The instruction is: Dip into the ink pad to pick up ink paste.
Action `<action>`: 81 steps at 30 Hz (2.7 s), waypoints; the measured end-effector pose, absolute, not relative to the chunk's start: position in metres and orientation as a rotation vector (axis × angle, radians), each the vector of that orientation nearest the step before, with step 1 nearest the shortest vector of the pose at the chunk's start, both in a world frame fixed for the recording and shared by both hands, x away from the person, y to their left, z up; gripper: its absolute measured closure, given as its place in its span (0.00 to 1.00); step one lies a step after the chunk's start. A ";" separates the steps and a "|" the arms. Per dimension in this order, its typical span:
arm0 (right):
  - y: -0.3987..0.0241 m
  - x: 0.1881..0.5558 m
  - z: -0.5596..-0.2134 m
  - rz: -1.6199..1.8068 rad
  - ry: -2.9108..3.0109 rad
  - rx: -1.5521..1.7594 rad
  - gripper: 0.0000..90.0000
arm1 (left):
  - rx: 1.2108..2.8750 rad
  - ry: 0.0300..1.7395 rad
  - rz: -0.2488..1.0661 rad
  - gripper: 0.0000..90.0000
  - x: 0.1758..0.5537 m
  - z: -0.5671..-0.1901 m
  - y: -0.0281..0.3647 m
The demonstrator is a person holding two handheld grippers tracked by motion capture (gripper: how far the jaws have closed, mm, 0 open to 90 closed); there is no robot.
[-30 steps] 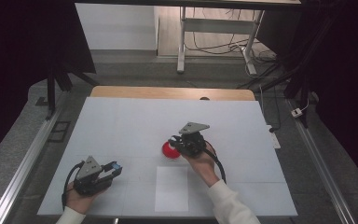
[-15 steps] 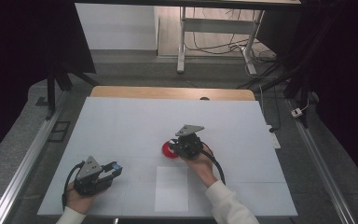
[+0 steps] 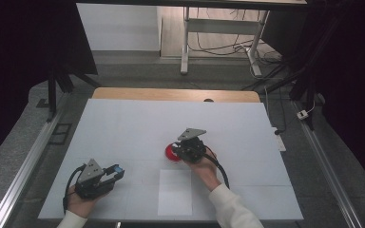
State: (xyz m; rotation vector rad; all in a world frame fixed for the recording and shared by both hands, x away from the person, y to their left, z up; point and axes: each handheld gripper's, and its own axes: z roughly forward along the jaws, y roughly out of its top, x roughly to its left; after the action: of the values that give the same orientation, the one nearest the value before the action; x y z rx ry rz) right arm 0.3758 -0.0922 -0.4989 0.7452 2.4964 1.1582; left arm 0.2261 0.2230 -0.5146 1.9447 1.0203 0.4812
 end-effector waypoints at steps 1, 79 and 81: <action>-0.092 0.376 -0.499 1.154 2.496 0.747 0.83 | 1.946 1.019 0.481 0.72 0.226 -0.515 0.223; -0.119 0.358 -0.466 1.345 2.377 0.803 0.83 | 1.944 1.022 0.486 0.72 0.226 -0.515 0.224; -0.120 0.357 -0.465 1.350 2.374 0.805 0.83 | 1.944 1.022 0.486 0.72 0.226 -0.515 0.224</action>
State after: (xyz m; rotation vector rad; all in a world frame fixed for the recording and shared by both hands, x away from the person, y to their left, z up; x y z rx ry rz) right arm 0.3568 -0.1199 -0.4650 0.8052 2.3744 1.3495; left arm 0.2264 0.2238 -0.5150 1.9439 1.0220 0.4857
